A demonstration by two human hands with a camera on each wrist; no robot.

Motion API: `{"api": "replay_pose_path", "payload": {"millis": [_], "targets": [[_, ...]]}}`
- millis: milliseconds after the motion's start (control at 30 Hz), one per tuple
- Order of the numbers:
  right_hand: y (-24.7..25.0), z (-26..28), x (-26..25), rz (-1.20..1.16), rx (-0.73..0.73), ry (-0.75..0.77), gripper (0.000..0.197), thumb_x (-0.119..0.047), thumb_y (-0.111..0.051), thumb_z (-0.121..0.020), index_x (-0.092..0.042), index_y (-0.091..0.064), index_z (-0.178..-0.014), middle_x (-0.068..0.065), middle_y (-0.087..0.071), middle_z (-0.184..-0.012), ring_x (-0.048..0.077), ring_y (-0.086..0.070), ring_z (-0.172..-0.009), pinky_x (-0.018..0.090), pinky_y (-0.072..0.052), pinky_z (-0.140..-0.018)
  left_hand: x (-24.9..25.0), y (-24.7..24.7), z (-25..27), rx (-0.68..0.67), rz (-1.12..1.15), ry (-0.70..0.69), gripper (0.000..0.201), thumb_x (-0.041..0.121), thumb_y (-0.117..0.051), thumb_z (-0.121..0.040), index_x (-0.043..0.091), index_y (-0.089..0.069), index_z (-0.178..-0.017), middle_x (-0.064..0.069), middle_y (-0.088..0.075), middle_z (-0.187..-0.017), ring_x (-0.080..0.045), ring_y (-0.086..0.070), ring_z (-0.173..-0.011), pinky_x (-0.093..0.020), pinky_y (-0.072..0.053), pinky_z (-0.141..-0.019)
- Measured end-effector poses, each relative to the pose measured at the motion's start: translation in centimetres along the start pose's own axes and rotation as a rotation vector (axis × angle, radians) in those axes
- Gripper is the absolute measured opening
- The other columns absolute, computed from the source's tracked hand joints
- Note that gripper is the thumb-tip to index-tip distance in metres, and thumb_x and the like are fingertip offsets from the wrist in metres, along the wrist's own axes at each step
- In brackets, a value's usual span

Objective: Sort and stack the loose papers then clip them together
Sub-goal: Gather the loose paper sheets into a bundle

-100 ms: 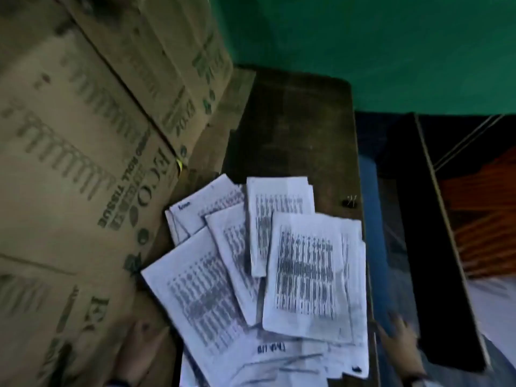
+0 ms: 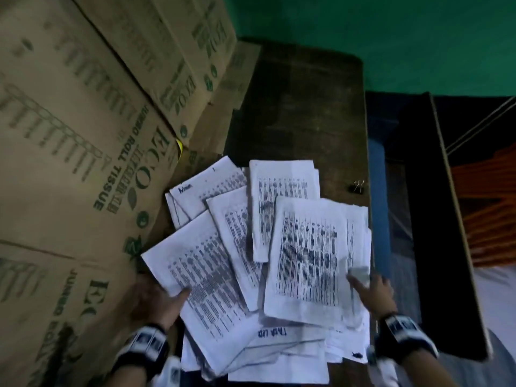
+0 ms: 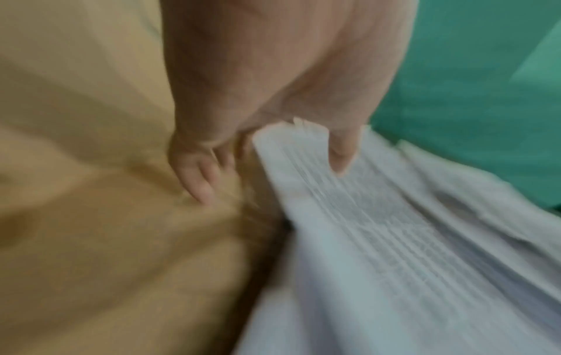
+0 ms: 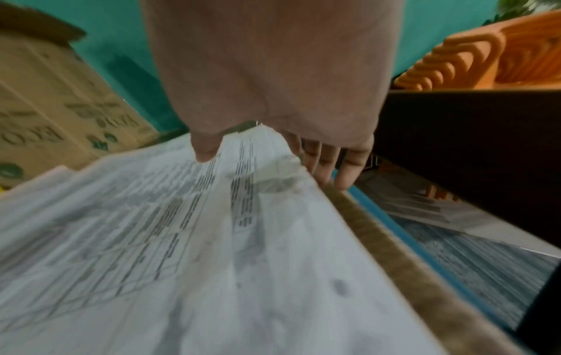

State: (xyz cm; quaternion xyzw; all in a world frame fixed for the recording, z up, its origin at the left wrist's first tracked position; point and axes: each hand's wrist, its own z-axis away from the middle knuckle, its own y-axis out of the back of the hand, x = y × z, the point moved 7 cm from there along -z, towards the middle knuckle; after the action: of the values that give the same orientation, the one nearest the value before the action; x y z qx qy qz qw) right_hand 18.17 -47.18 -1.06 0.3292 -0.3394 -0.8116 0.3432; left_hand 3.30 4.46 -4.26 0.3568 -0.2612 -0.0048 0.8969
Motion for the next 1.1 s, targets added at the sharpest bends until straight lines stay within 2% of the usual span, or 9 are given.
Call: {"api": "replay_pose_path", "payload": {"millis": [133,267,400,567,633,733,833,1000,1100], "targets": [[-1.1,-1.9,-4.8,0.029,0.001,-0.044,0.108,-0.059,-0.068,-0.076,0.005,-0.014,-0.146,0.028,-0.019,-0.152,0.041,-0.02,-0.14,0.048,-0.02,-0.114,2.3,-3.3,-0.8,-0.063,0.047,0.112,0.133,0.089,-0.063,-0.038,0.012,-0.032,-0.143,-0.015,-0.044,-0.144,-0.037,-0.047,-0.126,-0.051,-0.042,-0.103],[-2.2,-1.9,-7.6,-0.165,-0.061,-0.053,0.102,-0.041,-0.082,-0.07,0.008,-0.025,-0.139,0.028,-0.043,-0.139,0.039,-0.045,-0.126,0.043,-0.039,-0.105,6.5,-3.4,3.6,-0.055,0.088,0.189,0.113,0.047,-0.074,-0.075,0.006,0.0,-0.149,-0.022,-0.006,-0.156,-0.036,-0.02,-0.142,-0.04,-0.026,-0.111],[-0.5,-2.3,-7.8,-0.256,-0.101,-0.08,0.102,-0.056,-0.085,-0.048,0.005,-0.051,-0.122,0.023,-0.063,-0.092,0.027,-0.063,-0.079,0.035,-0.049,-0.08,5.3,-2.7,2.3,0.069,0.292,0.209,0.103,0.034,-0.082,-0.07,0.008,-0.017,-0.146,-0.019,-0.028,-0.151,-0.037,-0.034,-0.135,-0.044,-0.034,-0.109],[-1.4,-2.0,-9.6,-0.248,-0.187,-0.082,0.085,-0.024,-0.088,-0.063,0.016,-0.045,-0.125,0.031,-0.055,-0.126,0.038,-0.057,-0.11,0.041,-0.046,-0.097,6.6,-3.6,2.4,-0.034,0.314,0.233,0.097,0.035,-0.084,-0.067,0.0,-0.031,-0.141,-0.017,-0.045,-0.142,-0.032,-0.05,-0.125,-0.038,-0.042,-0.102],[-1.6,-1.4,-11.0,-0.251,-0.242,-0.073,0.085,-0.025,-0.087,-0.066,0.016,-0.044,-0.127,0.029,-0.053,-0.13,0.039,-0.053,-0.118,0.042,-0.043,-0.098,7.2,-4.5,2.1,-0.124,0.411,0.272,0.095,0.031,-0.084,-0.067,0.0,-0.033,-0.141,-0.015,-0.04,-0.147,-0.031,-0.044,-0.131,-0.039,-0.038,-0.105],[-0.9,-1.6,-10.8,-0.36,-0.362,-0.085,0.084,-0.032,-0.087,-0.064,0.007,-0.05,-0.127,0.024,-0.051,-0.134,0.036,-0.052,-0.113,0.039,-0.042,-0.09,8.1,-4.6,2.1,-0.337,0.489,0.312,0.064,0.029,-0.078,-0.075,0.007,-0.053,-0.13,-0.008,-0.037,-0.149,-0.026,-0.031,-0.139,-0.041,-0.026,-0.113],[0.0,-1.5,-9.3,-0.406,-0.369,-0.11,0.078,-0.027,-0.084,-0.071,0.005,-0.046,-0.13,0.026,-0.044,-0.139,0.044,-0.047,-0.122,0.048,-0.041,-0.1,8.0,-4.4,1.8,-0.354,0.429,0.241,0.087,0.044,-0.089,-0.049,0.006,-0.06,-0.121,-0.009,-0.051,-0.139,-0.026,-0.045,-0.129,-0.039,-0.033,-0.11],[-1.1,-1.3,-10.6,-0.324,-0.237,0.03,0.04,-0.011,-0.089,-0.061,0.0,-0.063,-0.089,0.021,-0.07,-0.096,0.032,-0.067,-0.087,0.041,-0.054,-0.084,9.5,-5.2,3.3,-0.137,0.37,0.08,0.052,0.018,-0.092,-0.054,0.005,-0.069,-0.098,-0.01,-0.072,-0.101,-0.02,-0.068,-0.088,-0.032,-0.054,-0.085],[-1.0,-1.0,-10.8,-0.295,-0.117,0.037,0.04,-0.013,-0.09,-0.061,-0.005,-0.051,-0.063,0.008,-0.058,-0.061,0.02,-0.056,-0.053,0.031,-0.047,-0.048,10.1,-4.8,3.8,0.01,0.298,0.051,0.059,0.021,-0.092,-0.052,0.002,-0.066,-0.102,-0.013,-0.071,-0.103,-0.025,-0.069,-0.091,-0.037,-0.056,-0.084]]}}
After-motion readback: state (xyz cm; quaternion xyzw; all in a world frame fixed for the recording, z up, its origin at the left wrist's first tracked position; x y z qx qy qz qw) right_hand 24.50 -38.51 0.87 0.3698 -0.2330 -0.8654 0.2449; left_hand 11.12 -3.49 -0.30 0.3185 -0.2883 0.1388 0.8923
